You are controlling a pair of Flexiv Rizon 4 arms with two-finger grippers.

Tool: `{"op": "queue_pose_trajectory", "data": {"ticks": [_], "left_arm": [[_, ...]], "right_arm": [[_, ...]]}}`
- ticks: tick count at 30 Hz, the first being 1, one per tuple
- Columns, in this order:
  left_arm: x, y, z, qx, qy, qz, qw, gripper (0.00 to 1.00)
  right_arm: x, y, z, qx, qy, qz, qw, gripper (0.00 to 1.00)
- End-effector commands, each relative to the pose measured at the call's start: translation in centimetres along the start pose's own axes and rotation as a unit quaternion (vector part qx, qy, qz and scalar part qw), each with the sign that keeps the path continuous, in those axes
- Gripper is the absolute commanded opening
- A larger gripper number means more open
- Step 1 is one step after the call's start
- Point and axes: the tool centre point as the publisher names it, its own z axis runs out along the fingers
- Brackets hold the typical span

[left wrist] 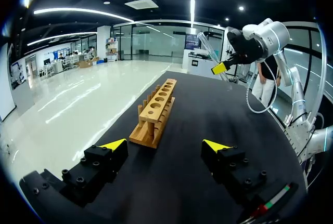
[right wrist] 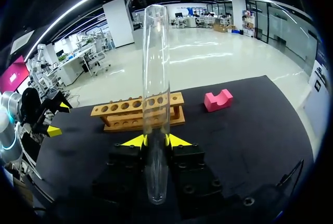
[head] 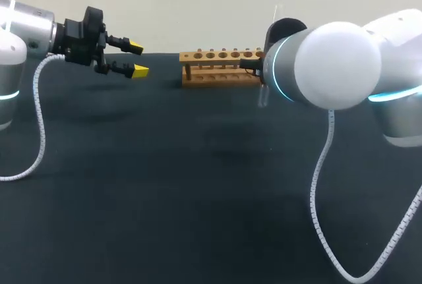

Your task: Grasp the test tube, adjust it, and insert it.

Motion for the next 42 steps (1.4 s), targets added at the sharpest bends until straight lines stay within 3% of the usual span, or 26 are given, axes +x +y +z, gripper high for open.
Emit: {"op": "queue_pose_trajectory", "data": {"ticks": [1,14,27,42], "left_arm": [[0.1,-0.1,0.0,-0.001,-0.002,0.001,1.0,1.0],[0.1,-0.1,0.0,-0.001,-0.002,0.001,1.0,1.0],[0.1,-0.1,0.0,-0.001,-0.002,0.001,1.0,1.0],[0.1,-0.1,0.0,-0.001,-0.002,0.001,1.0,1.0]], "right_arm": [[0.0,0.0,0.0,0.0,-0.001,0.0,1.0,0.0],[0.0,0.0,0.0,0.0,-0.001,0.0,1.0,0.0],[-2.3,0.3,1.5,0.015,-0.123,-0.017,0.992,0.0],[-5.8,0.8,3.4,0.007,-0.199,-0.027,0.98,0.0]]}}
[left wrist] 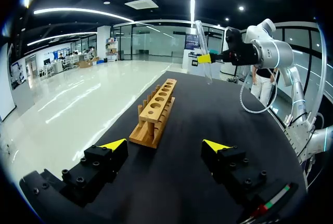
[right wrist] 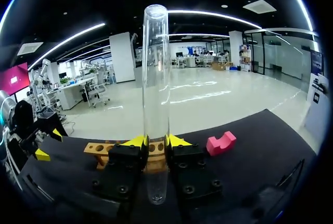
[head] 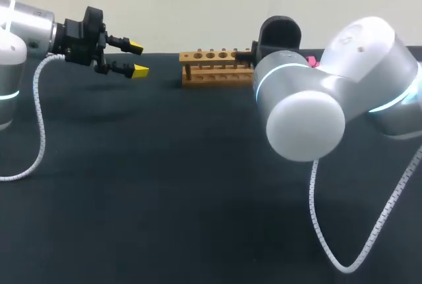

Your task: Grasp the test tube, adjust it, and insert it.

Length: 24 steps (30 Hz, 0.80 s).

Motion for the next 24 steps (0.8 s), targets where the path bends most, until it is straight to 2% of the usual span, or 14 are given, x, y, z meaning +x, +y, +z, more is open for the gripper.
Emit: {"op": "queue_pose_trajectory", "data": {"ticks": [1,14,24], "left_arm": [[0.1,-0.1,0.0,-0.001,-0.002,0.001,1.0,1.0],[0.1,-0.1,0.0,-0.001,-0.002,0.001,1.0,1.0],[0.1,-0.1,0.0,-0.001,-0.002,0.001,1.0,1.0]], "right_arm": [[-0.1,0.2,0.8,0.001,-0.023,0.004,1.0,0.0],[-2.3,1.7,2.5,-0.027,-0.091,-0.004,0.995,0.0],[-2.9,2.3,3.6,-0.036,-0.122,-0.001,0.992,0.0]]}}
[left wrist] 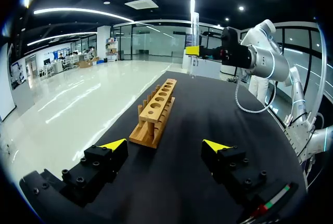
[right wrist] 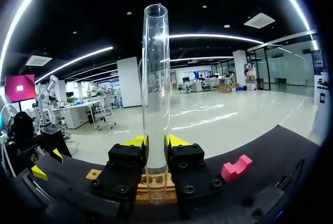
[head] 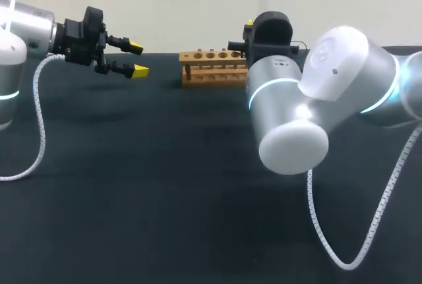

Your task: Grasp the test tube, adjust it, and insert it.

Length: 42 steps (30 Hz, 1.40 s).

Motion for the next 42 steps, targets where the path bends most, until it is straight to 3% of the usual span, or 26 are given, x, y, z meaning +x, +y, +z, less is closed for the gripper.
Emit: {"op": "queue_pose_trajectory", "data": {"ticks": [1,17,42], "left_arm": [[0.1,-0.1,0.0,-0.001,-0.002,0.001,1.0,1.0],[0.1,-0.1,0.0,-0.001,-0.002,0.001,1.0,1.0],[0.1,-0.1,0.0,-0.001,-0.002,0.001,1.0,1.0]], "right_arm": [[0.2,0.3,0.7,-0.005,-0.011,0.0,1.0,0.0],[0.8,0.7,2.9,-0.026,-0.029,-0.001,0.999,0.0],[2.2,-0.1,4.6,-0.035,-0.019,-0.001,0.999,0.0]]}}
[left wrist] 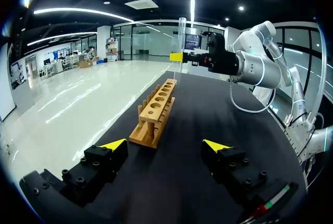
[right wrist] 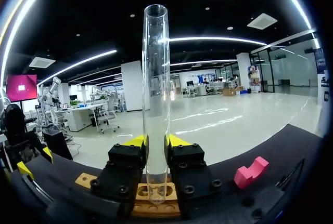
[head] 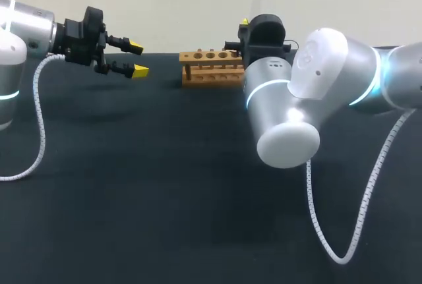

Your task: Grasp the test tube, adjust it, and insert it.

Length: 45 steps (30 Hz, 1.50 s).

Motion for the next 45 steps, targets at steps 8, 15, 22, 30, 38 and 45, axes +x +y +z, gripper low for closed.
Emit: {"op": "queue_pose_trajectory", "data": {"ticks": [8,15,22,30,38,45], "left_arm": [[0.1,-0.1,0.0,-0.001,-0.002,0.001,1.0,1.0],[0.1,-0.1,0.0,-0.001,-0.002,0.001,1.0,1.0],[0.1,-0.1,0.0,-0.001,-0.002,0.001,1.0,1.0],[0.1,-0.1,0.0,-0.001,-0.002,0.001,1.0,1.0],[0.1,-0.1,0.0,-0.001,-0.002,0.001,1.0,1.0],[0.1,-0.1,0.0,-0.001,-0.002,0.001,1.0,1.0]], "right_arm": [[0.3,-0.6,0.8,-0.019,-0.002,0.003,1.0,0.0],[0.6,-0.9,1.1,-0.02,0.0,0.005,1.0,0.0],[0.9,-1.2,1.3,-0.02,0.003,0.008,1.0,0.0],[1.2,-1.3,1.4,-0.02,0.01,0.009,1.0,0.0],[1.5,-1.4,1.8,-0.021,0.013,0.011,1.0,0.0],[1.5,-1.5,2.1,-0.023,0.012,0.012,1.0,0.0]]}}
